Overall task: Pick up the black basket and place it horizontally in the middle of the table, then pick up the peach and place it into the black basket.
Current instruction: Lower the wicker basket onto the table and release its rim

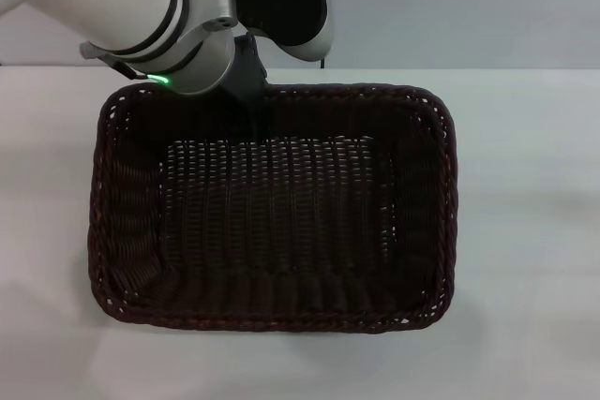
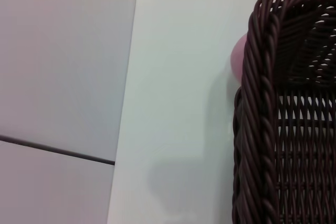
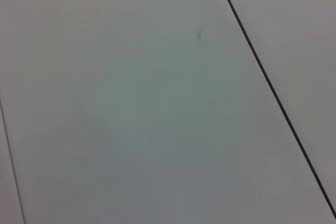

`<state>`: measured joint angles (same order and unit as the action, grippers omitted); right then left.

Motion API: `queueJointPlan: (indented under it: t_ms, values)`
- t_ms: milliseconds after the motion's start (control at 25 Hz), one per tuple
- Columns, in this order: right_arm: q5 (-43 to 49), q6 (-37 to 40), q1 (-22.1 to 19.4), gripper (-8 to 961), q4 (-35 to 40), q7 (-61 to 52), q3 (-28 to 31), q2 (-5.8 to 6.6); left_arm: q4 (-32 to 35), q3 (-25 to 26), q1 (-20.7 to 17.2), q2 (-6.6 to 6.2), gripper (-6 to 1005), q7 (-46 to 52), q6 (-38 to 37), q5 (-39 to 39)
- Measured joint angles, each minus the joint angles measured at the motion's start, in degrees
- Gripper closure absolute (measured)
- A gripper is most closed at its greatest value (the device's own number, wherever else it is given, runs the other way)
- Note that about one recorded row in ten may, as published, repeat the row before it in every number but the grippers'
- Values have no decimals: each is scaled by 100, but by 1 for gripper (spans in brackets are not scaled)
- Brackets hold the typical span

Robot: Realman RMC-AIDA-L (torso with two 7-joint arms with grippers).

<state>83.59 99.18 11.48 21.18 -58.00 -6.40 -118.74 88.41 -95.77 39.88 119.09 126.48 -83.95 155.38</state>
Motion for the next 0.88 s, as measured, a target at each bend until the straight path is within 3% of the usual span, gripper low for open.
queueJointPlan:
  t_ms: [880]
  values:
    - [-1,-160,45,241,0,31,-36,9,72,-210,-107,0,636,412,314,19]
